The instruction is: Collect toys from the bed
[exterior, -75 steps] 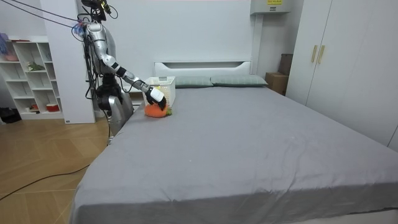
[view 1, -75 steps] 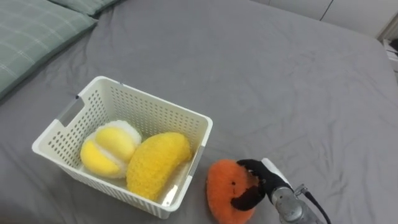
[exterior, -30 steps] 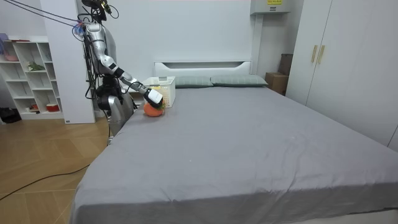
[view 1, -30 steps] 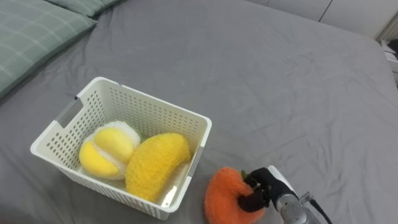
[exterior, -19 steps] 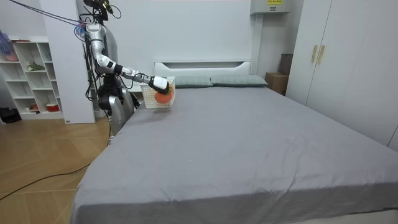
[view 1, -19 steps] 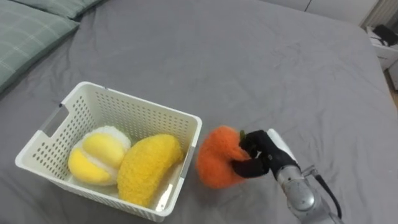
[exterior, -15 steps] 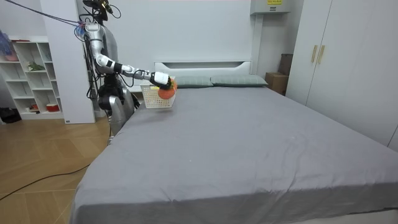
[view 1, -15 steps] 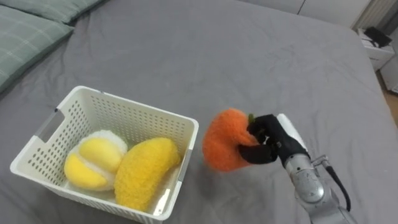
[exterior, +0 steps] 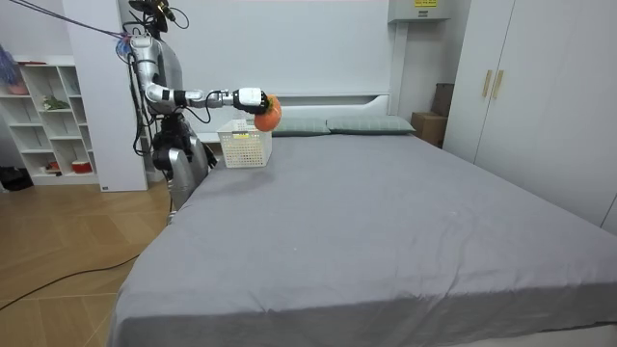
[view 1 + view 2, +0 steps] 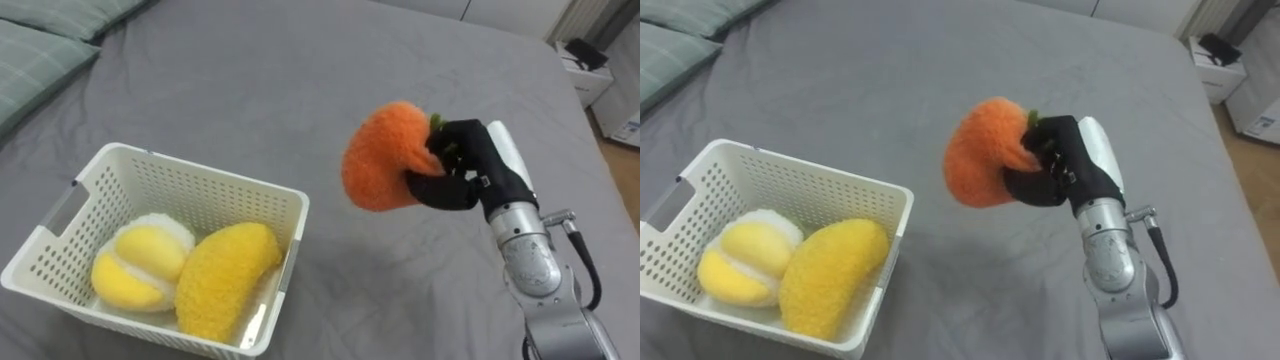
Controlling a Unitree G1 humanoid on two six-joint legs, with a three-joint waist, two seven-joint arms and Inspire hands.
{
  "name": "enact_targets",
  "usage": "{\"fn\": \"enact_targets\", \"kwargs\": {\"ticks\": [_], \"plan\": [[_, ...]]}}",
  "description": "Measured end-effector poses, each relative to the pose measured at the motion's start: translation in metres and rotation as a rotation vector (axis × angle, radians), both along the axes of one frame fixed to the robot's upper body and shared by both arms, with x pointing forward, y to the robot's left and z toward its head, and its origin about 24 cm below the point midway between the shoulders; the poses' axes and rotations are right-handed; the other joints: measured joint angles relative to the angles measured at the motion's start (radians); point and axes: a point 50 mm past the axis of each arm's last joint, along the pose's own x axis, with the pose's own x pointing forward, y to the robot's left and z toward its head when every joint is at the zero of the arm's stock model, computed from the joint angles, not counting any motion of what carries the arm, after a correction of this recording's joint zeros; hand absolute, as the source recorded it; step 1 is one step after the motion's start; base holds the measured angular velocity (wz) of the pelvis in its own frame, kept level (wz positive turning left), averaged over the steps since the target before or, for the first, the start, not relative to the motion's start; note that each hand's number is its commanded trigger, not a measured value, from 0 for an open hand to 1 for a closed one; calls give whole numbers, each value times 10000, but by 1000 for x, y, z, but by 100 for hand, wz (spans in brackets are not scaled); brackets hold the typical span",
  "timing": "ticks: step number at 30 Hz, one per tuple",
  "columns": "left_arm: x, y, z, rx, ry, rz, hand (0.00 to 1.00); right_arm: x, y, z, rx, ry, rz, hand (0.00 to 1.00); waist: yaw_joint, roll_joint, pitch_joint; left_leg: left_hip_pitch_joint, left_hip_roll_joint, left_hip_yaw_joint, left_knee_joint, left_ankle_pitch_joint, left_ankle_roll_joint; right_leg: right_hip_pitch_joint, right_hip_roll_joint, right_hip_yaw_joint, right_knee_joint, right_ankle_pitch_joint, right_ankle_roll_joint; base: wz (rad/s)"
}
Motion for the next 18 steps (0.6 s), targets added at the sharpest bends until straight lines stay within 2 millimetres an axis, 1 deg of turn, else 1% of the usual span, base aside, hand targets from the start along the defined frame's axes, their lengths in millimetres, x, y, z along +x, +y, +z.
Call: {"fn": "enact_targets", "kwargs": {"ticks": [4, 6, 9, 11, 12, 14, 16, 18], "plan": [[-3, 0, 0, 25, 101, 6, 0, 0, 3, 12, -261, -441, 52, 100, 24, 13, 8, -8, -4, 68, -6, 0, 0, -63, 11, 90, 55, 0, 0, -5], [-4, 0, -1, 27, 133, 1, 0, 0, 7, 25, -546, -1008, 193, 100, 43, 32, 21, -42, -2, 75, -12, 0, 0, -146, 10, 103, 114, 0, 0, -4], [0, -1, -1, -14, 84, 4, 0, 0, 12, 38, -556, -1490, 480, 100, 60, 24, 15, -28, -3, 92, -16, 0, 0, -142, 20, 181, 113, 0, -1, 0], [-2, -1, -2, -46, 159, 11, 0, -2, 17, 45, -528, -1660, 825, 100, 121, 24, 15, -23, -4, 93, -13, 0, 0, -137, 20, 180, 114, 0, -1, 0], [-1, -2, -2, -61, 144, -19, 0, -3, 21, 49, -490, -1795, 1034, 100, 121, 44, 27, -20, -6, 92, -6, 0, 0, -133, 17, 172, 114, 0, -1, 0], [1, -2, -2, -62, 103, -65, 0, -3, 26, 53, -477, -1872, 1343, 100, 140, 37, 21, -21, -5, 89, -13, 0, 1, -134, 15, 164, 114, 0, -1, 0], [3, -3, -1, -62, 56, -131, 0, -4, 32, 56, -482, -1924, 1675, 100, 212, 51, 30, -26, 1, 80, -23, 0, 1, -145, 17, 188, 113, 0, -1, 0], [9, -4, 0, -91, -133, -268, 0, -5, 35, 59, -526, -1897, 1989, 100, 341, 57, 28, -30, 6, 69, -23, -1, 1, -145, 17, 187, 113, 0, -1, 0]]}}
